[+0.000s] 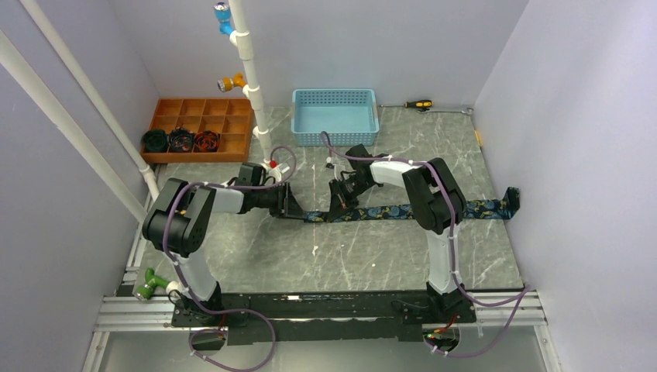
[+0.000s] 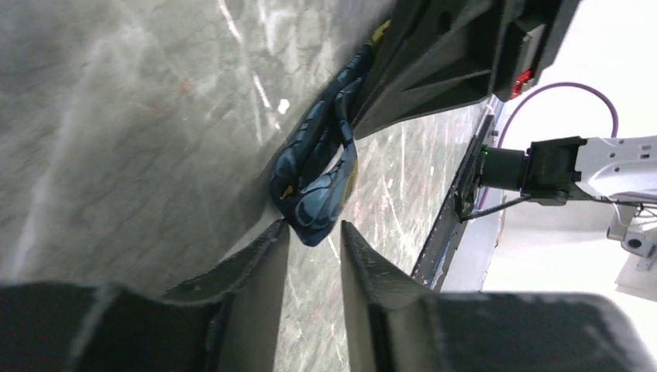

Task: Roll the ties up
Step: Roll the tie at the center of the board.

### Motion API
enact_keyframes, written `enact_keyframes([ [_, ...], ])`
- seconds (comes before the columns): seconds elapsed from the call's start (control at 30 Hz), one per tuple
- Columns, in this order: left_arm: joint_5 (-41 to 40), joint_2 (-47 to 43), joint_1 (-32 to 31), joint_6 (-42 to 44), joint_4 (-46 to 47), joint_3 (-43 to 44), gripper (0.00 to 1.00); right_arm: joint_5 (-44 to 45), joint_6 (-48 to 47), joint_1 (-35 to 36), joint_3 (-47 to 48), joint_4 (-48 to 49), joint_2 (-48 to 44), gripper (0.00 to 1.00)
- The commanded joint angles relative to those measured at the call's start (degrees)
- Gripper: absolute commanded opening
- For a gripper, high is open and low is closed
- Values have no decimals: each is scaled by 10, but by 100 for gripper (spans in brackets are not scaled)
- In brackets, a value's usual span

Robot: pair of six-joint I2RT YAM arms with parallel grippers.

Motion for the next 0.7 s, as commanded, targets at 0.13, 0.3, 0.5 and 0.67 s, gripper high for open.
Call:
enact_keyframes([
  [0.13, 48, -31, -42, -46, 83, 17, 16, 48, -4, 0, 5, 5, 11, 0],
  [0.3, 55, -21, -57, -45, 80, 40, 5, 50, -2, 0, 18, -3, 13, 0],
  [0.5, 55, 2, -67, -49, 81, 68, 3, 35, -16, -11, 27, -31, -18, 0],
  [0.67, 53, 12, -69, -47, 73, 78, 3, 27, -34, -36, 40, -66, -33, 6],
])
